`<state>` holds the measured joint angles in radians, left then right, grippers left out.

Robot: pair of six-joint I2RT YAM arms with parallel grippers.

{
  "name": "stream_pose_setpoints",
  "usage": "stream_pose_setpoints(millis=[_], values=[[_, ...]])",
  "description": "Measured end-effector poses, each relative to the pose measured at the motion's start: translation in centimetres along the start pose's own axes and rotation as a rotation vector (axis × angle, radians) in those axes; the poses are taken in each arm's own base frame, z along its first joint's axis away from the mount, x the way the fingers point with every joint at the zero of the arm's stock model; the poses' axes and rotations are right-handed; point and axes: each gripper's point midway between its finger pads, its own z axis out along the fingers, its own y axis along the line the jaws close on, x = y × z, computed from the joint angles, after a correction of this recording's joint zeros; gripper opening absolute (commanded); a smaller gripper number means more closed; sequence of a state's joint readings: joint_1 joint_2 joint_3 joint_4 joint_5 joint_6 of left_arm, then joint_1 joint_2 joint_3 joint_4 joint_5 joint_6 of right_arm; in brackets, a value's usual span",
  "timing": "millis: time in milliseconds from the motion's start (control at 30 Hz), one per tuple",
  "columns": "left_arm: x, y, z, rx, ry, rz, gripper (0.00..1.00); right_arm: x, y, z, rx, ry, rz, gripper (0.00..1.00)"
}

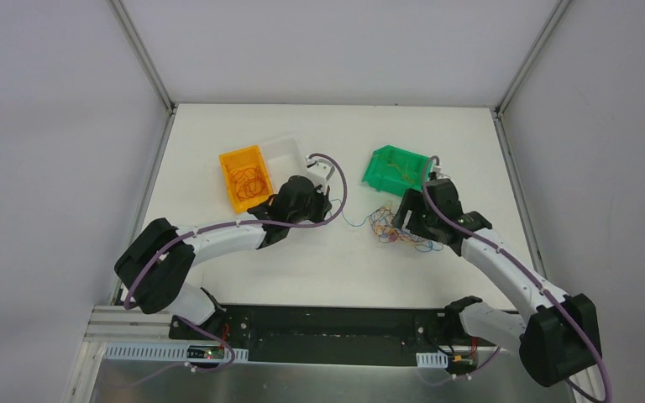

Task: Untangle the cables
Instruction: Untie the cable.

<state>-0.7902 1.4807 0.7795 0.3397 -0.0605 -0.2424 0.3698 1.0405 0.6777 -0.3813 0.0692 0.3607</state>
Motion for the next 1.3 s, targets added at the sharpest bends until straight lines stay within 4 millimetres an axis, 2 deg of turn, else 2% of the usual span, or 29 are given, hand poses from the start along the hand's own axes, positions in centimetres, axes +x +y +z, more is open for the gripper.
stream_pose_setpoints(millis=[167,433,733,867,933,1033,1133,1200,1300], values=[[0.0,0.0,0.0,0.000,0.000,0.001,0.00,2.1,0.9,1.6,0.066,0.091,-0.124,0.80],[0.0,0.0,0.0,0.000,0.000,0.009,0.00,2.6,1.0,3.7,0.205,0.115,-0.234,0.80],[-0.3,0.4,-0.1,-0.017,-0.009,0.019,0.00,3.1,-2.0,5.6,0.411,0.138,-0.202,0.78],[-1.1,0.6,-0.6,-0.031,-0.035,0.021,0.00,2.5,-3.2,5.8,0.452,0.129,-0.114,0.75],[-1.8,1.0,-1.1,-0.057,-0.057,0.019,0.00,2.0,-4.5,5.9,0.482,0.121,-0.046,0.74],[-2.7,2.3,-2.1,-0.108,-0.078,0.000,0.00,1.3,-7.0,5.5,0.535,0.103,0.067,0.72],[-4.0,5.2,-4.4,-0.191,-0.106,-0.070,0.00,0.9,-8.9,4.4,0.562,0.072,0.159,0.71],[-4.8,7.7,-6.7,-0.264,-0.139,-0.129,0.00,0.4,-9.8,3.6,0.569,0.039,0.218,0.70],[-5.8,11.6,-11.7,-0.392,-0.217,-0.228,0.00,-0.3,-10.6,2.7,0.568,-0.002,0.285,0.69]])
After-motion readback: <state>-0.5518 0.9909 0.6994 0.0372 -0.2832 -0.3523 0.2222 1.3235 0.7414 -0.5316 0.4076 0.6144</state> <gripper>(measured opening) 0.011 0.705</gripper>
